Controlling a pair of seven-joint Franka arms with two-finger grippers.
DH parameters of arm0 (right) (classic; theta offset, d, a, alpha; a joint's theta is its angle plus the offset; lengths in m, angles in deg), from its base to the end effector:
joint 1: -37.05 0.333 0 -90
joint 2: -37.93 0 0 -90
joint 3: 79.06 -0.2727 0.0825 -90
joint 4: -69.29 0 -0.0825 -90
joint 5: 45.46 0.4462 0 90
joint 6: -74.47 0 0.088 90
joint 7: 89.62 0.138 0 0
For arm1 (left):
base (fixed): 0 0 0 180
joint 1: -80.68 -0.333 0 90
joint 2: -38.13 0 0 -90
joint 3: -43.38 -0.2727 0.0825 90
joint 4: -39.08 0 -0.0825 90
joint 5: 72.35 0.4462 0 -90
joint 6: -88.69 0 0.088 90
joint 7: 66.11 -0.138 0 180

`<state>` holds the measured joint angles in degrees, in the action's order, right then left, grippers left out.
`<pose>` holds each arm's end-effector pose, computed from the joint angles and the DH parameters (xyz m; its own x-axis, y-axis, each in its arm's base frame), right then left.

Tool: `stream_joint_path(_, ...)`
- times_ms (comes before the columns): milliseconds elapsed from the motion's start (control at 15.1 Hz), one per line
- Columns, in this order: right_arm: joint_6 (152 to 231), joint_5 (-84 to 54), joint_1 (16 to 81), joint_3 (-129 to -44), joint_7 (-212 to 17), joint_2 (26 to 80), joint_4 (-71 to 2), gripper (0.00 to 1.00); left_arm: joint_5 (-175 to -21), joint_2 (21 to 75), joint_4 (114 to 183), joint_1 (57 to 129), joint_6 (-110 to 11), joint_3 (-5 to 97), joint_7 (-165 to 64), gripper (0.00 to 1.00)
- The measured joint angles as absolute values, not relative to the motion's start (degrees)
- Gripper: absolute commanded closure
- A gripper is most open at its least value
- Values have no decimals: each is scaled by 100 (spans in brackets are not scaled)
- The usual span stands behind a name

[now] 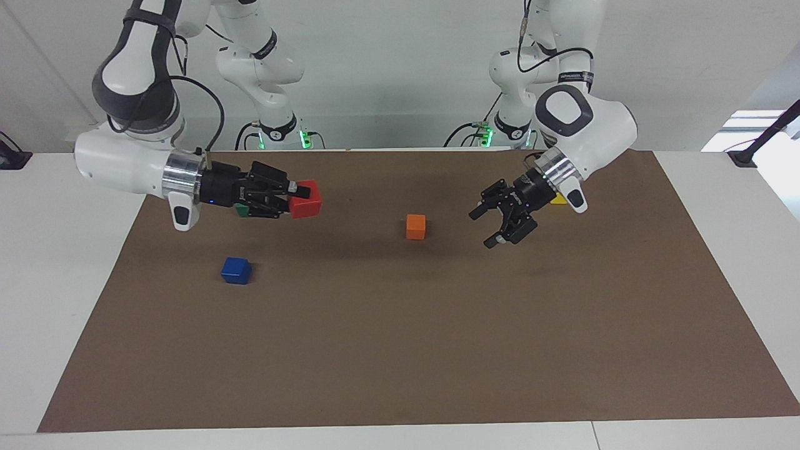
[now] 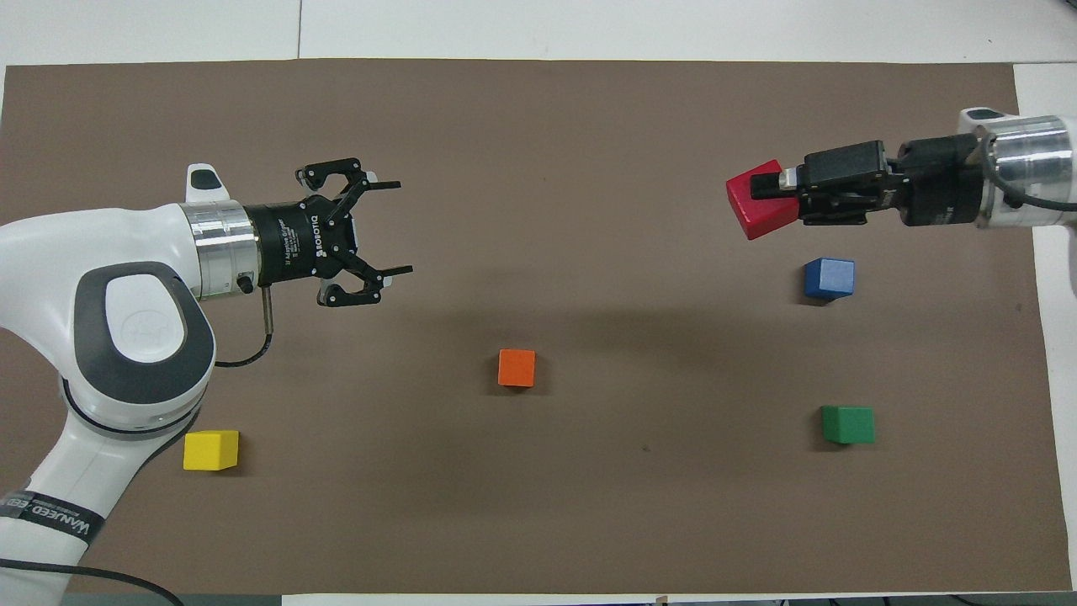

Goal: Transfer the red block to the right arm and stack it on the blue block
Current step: 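Carry the red cube with the right gripper while the left gripper retracts, then lower the red cube onto the blue cube with the right gripper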

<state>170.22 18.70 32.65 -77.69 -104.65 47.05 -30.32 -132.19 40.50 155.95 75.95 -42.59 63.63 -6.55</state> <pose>0.6601 0.0501 0.4380 0.9961 -0.0745 -0.0476 -0.0758 -0.4424 -0.8936 0.6152 -0.2112 0.3615 0.2404 0.6724 -0.7000 0.9493 -0.0124 0.3140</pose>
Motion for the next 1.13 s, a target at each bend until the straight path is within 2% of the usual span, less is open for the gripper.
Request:
stream_joint_path(331,17126,-1021,3073,-7764,-9966,4700,-2175,100,-11445,4077,15558,7200,-3340,6358,-2264,0)
stream_joint_path(662,17487,-3288,3285,-7797,-9058,4720,-2080,100,-9743,4078,15545,7189,-2856,6359,-4143,0)
stream_joint_path(861,17989,-4070,3525,-7807,-8685,4732,-2309,100,-8365,4077,15547,7150,-2792,6355,-4568,0)
stream_joint_path(1126,19529,-4411,3590,-7806,-8660,4725,-3329,100,-8108,4077,15590,6396,-2711,6330,-5455,0)
